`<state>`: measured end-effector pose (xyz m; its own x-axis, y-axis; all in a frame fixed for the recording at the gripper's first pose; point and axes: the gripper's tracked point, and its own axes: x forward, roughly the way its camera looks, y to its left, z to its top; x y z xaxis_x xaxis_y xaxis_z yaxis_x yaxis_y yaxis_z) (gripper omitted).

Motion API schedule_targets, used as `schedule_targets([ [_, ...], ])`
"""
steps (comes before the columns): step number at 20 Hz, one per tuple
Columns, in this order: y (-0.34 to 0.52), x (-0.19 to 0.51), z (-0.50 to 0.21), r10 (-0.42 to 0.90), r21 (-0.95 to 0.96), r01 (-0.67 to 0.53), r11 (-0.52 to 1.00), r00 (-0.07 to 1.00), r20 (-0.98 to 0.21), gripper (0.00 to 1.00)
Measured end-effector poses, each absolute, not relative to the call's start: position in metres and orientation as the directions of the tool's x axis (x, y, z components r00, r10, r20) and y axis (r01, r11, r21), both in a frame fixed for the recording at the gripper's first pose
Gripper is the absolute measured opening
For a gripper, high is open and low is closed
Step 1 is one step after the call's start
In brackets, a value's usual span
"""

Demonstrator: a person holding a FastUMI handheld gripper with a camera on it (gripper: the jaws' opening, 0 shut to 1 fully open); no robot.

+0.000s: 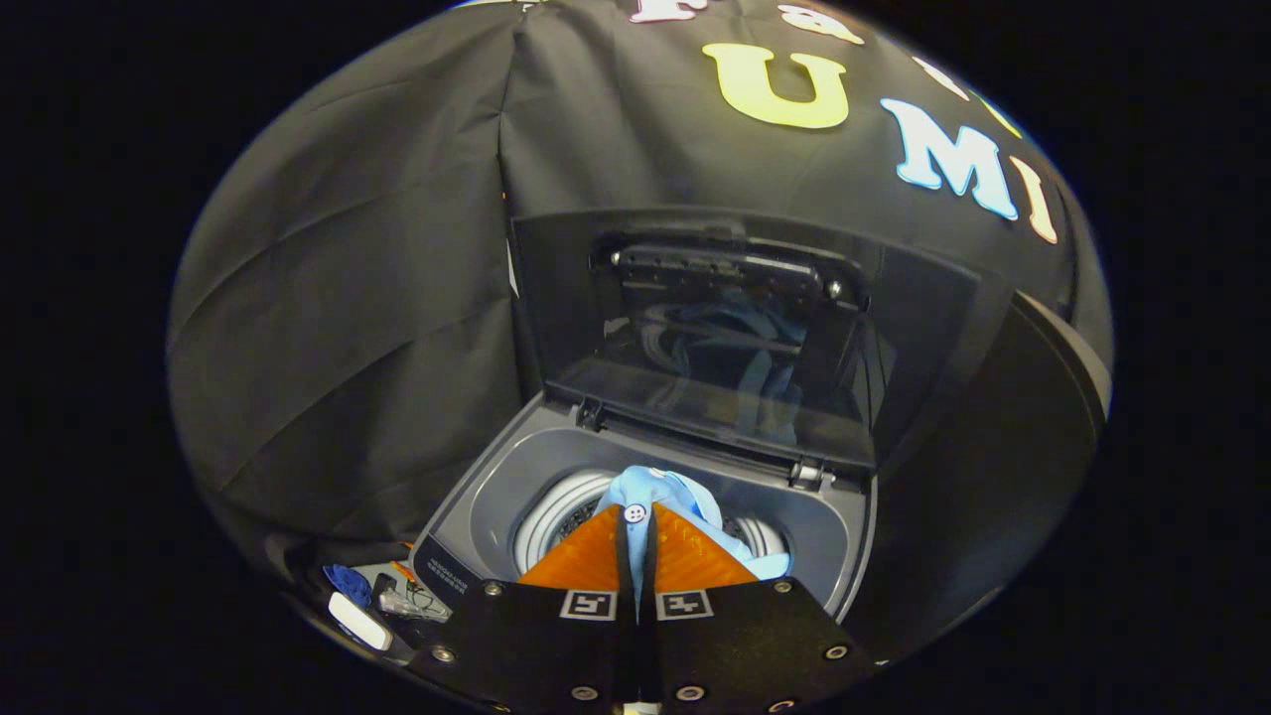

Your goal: Put the clothes into the washing machine and then close the washing machine lid.

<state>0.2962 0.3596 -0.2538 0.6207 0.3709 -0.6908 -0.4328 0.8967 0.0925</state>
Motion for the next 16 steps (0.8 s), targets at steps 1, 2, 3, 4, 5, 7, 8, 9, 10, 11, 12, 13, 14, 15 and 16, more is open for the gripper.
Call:
schedule_targets([
  [1, 0.361, 0.294, -0.26, 0.372, 0.096, -0.433, 0.896, 0.614, -0.696, 0.0],
  [2, 0.36, 0.293, -0.266, 0.367, 0.094, -0.434, 0.896, 0.606, -0.706, 0.0],
  [3, 0.359, 0.29, -0.275, 0.359, 0.09, -0.434, 0.897, 0.594, -0.72, 0.01],
  [4, 0.36, 0.285, -0.283, 0.353, 0.091, -0.432, 0.897, 0.579, -0.735, 0.02],
  [5, 0.359, 0.281, -0.289, 0.342, 0.09, -0.423, 0.901, 0.568, -0.748, 0.02],
  [7, 0.351, 0.277, -0.303, 0.298, 0.071, -0.393, 0.917, 0.555, -0.777, 0.03],
  [8, 0.349, 0.273, -0.309, 0.281, 0.068, -0.379, 0.923, 0.543, -0.791, 0.05],
  [9, 0.348, 0.269, -0.314, 0.275, 0.076, -0.368, 0.927, 0.527, -0.804, 0.06],
  [10, 0.348, 0.265, -0.318, 0.272, 0.081, -0.362, 0.929, 0.517, -0.812, 0.07],
  [11, 0.345, 0.264, -0.321, 0.265, 0.077, -0.359, 0.93, 0.512, -0.817, 0.08],
  [12, 0.345, 0.263, -0.322, 0.263, 0.072, -0.358, 0.931, 0.52, -0.813, 0.15],
  [13, 0.344, 0.265, -0.321, 0.262, 0.064, -0.358, 0.931, 0.537, -0.802, 0.27],
  [14, 0.345, 0.265, -0.315, 0.265, 0.061, -0.361, 0.931, 0.55, -0.792, 0.4],
  [15, 0.346, 0.265, -0.312, 0.27, 0.063, -0.363, 0.93, 0.554, -0.788, 0.53],
  [16, 0.345, 0.265, -0.308, 0.27, 0.06, -0.363, 0.93, 0.562, -0.782, 0.65],
])
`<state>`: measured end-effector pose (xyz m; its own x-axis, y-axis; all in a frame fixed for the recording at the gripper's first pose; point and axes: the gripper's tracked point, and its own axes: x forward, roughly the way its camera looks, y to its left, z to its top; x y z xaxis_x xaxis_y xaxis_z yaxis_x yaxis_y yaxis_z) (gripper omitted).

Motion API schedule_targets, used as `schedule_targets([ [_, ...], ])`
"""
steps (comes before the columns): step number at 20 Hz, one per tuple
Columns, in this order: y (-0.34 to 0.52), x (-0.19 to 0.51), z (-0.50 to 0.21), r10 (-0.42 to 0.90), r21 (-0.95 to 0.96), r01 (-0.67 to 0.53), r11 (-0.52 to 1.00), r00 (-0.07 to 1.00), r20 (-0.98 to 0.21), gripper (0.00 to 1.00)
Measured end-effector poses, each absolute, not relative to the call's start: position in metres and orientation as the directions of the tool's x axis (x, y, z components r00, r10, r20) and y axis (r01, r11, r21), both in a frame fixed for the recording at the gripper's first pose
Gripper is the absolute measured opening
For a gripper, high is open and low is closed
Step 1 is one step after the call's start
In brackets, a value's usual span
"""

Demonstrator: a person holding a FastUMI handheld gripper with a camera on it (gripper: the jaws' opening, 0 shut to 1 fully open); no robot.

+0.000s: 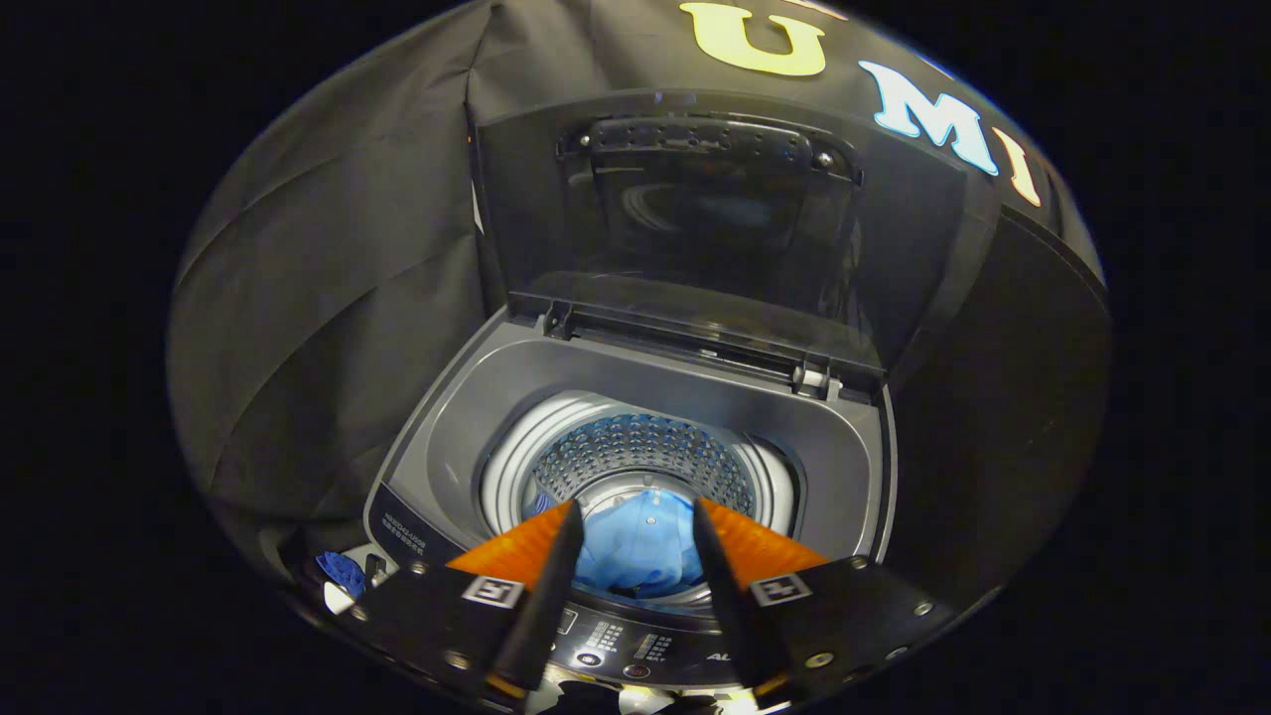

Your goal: Put the clothes into the washing machine and then close the washing machine lid.

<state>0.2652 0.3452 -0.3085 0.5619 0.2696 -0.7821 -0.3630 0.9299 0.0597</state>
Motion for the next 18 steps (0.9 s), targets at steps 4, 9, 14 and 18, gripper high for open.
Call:
schedule_targets([
  [4, 0.343, 0.271, -0.297, 0.267, 0.055, -0.348, 0.936, 0.599, -0.755, 0.94],
  [9, 0.344, 0.285, -0.266, 0.3, 0.061, -0.356, 0.933, 0.672, -0.677, 0.94],
  [14, 0.35, 0.305, -0.219, 0.339, 0.056, -0.371, 0.927, 0.766, -0.546, 0.95],
  [18, 0.354, 0.326, -0.176, 0.351, 0.061, -0.359, 0.931, 0.841, -0.412, 0.94],
])
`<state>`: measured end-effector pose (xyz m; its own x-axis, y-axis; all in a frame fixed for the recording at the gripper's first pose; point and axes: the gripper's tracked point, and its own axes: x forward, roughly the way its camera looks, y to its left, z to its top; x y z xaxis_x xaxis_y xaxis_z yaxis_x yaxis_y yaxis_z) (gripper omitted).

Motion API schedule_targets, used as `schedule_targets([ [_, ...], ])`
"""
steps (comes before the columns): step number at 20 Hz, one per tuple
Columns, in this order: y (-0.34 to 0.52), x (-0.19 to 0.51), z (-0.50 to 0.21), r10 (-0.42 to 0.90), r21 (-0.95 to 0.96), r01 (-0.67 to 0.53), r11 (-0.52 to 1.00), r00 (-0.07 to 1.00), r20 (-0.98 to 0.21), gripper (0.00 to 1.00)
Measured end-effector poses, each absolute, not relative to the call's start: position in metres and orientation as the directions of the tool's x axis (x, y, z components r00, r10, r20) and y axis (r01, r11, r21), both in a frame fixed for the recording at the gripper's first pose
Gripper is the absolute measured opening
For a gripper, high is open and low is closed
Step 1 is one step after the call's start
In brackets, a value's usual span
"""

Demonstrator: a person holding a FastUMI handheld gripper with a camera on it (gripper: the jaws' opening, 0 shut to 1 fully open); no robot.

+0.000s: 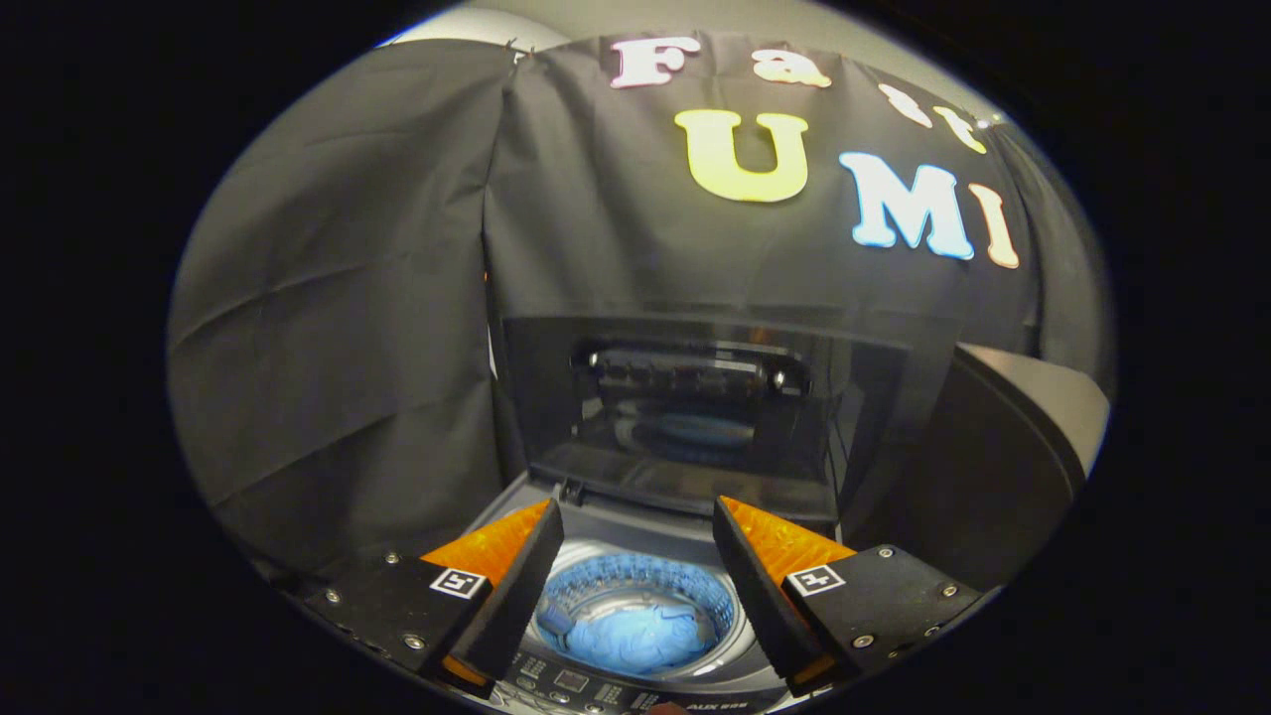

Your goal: Put the clothes into the washing machine and then close the washing machine lid.

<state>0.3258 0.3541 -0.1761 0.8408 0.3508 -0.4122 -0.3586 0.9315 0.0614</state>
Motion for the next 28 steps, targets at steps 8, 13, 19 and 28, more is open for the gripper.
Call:
schedule_targets([
  [8, 0.357, 0.375, -0.117, 0.316, 0.051, -0.314, 0.948, 0.911, -0.265, 0.94],
  [13, 0.358, 0.407, -0.105, 0.281, 0.054, -0.277, 0.959, 0.925, -0.257, 0.94],
  [19, 0.366, 0.443, -0.093, 0.254, 0.048, -0.25, 0.967, 0.936, -0.242, 0.94],
  [28, 0.377, 0.501, -0.092, 0.216, 0.029, -0.217, 0.976, 0.931, -0.293, 0.94],
])
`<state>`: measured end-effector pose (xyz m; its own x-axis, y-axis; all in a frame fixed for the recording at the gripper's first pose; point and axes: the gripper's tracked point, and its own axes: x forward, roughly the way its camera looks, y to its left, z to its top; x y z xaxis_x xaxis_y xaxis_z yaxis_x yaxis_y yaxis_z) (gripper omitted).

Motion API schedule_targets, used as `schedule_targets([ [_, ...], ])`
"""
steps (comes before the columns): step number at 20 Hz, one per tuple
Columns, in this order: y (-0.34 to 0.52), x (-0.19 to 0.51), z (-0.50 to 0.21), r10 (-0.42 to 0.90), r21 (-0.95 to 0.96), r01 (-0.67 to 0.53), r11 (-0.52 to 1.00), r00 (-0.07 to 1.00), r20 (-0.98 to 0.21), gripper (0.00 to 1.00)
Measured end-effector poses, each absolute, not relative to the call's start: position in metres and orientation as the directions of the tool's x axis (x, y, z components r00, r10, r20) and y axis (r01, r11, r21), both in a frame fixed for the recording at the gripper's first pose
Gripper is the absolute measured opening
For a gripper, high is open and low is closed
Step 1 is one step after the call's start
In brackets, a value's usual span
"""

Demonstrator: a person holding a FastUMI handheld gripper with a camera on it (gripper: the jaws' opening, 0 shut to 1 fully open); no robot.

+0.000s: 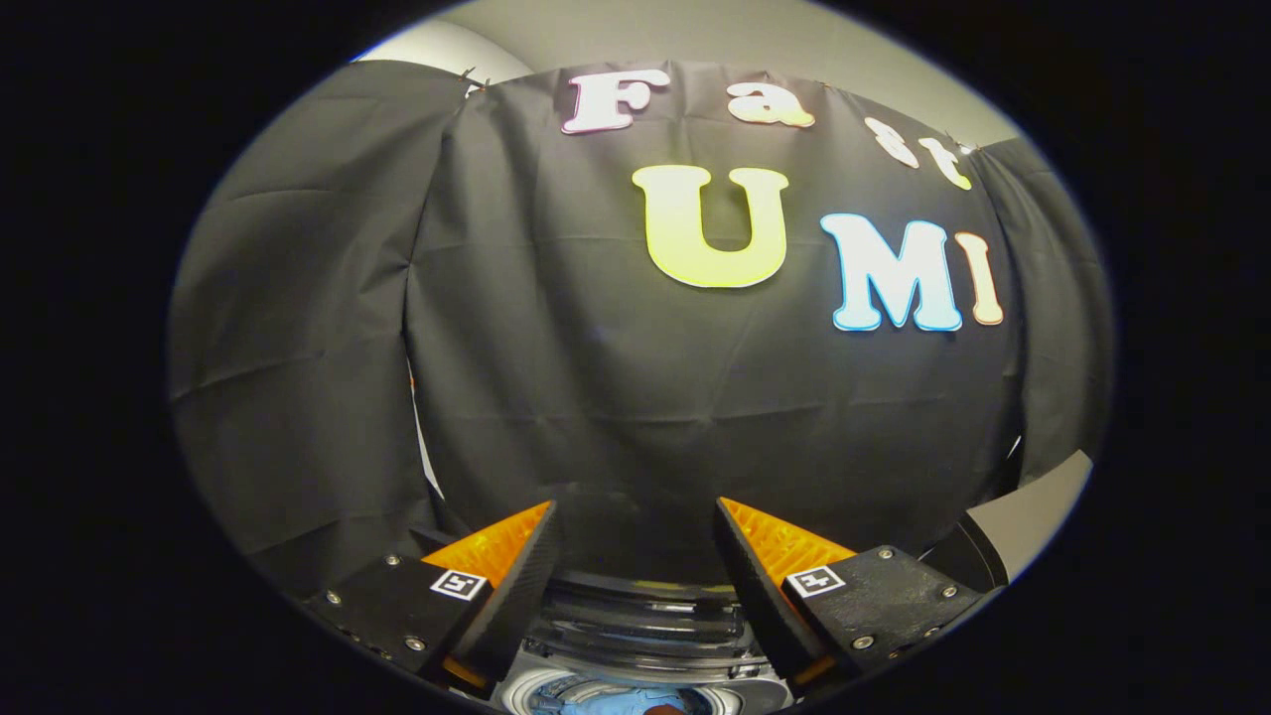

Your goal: Put the clothes into the washing machine and then close the washing machine lid.

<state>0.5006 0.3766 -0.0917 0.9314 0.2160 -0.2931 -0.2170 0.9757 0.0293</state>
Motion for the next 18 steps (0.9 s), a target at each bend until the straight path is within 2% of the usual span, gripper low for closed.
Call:
schedule_targets([
  [13, 0.375, 0.53, -0.159, 0.159, 0.099, -0.124, 0.987, 0.827, -0.539, 0.94],
  [18, 0.375, 0.529, -0.161, 0.138, 0.087, -0.107, 0.99, 0.827, -0.545, 0.95],
])
